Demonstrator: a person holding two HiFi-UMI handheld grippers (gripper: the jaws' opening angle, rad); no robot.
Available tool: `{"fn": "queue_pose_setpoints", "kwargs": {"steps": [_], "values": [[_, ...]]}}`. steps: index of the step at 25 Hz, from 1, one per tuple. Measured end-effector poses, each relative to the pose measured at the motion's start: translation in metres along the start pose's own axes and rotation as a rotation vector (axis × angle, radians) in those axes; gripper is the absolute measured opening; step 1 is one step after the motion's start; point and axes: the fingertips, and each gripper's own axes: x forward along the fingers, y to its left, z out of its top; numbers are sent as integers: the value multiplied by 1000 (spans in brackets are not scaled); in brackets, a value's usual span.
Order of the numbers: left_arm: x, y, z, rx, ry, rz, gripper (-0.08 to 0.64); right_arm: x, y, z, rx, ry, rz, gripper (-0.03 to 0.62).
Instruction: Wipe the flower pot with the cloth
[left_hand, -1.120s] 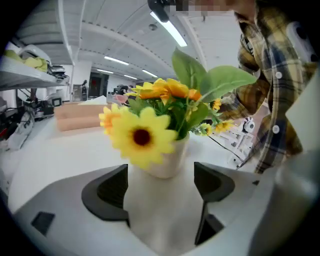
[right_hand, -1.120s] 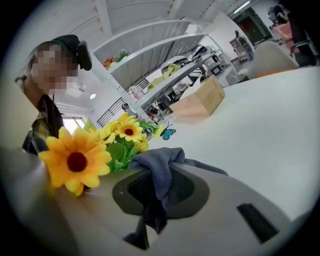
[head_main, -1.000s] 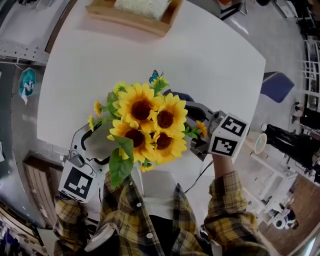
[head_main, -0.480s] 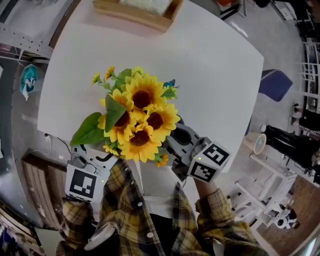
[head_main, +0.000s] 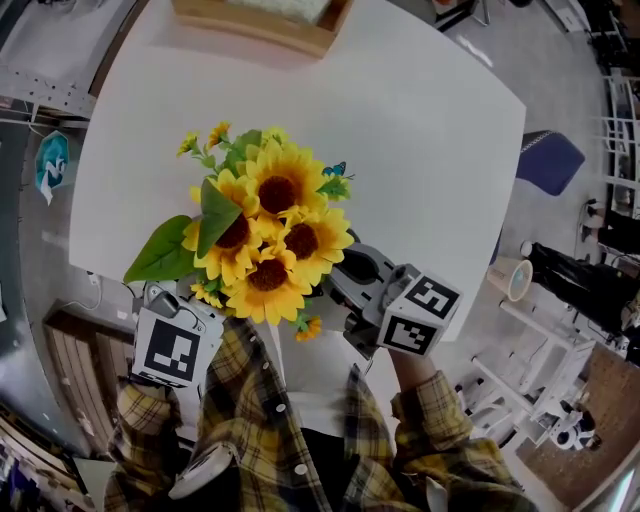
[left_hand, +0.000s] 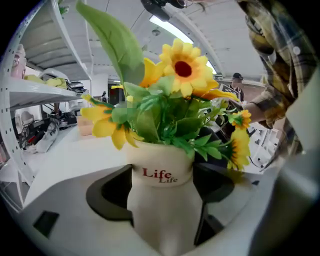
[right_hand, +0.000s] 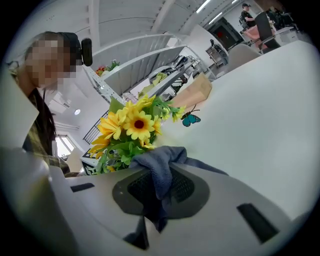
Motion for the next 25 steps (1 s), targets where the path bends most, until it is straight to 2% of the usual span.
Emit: {"fn": "queue_pose_setpoints", "kwargs": {"steps": [8,11,13,25], "values": [[-8,-1,-12,53,40,-31,379,4,3,4,-12,43,32,28],[0,3,-10,79,52,-29,345,3,-10,15,5,47,27,28],[11,5,-5,72,52,-34,337,0,-24,25,13,50,27,28],[36,12,7,57,54,-65,337,7,-61,66,-77,155,76,28]]}}
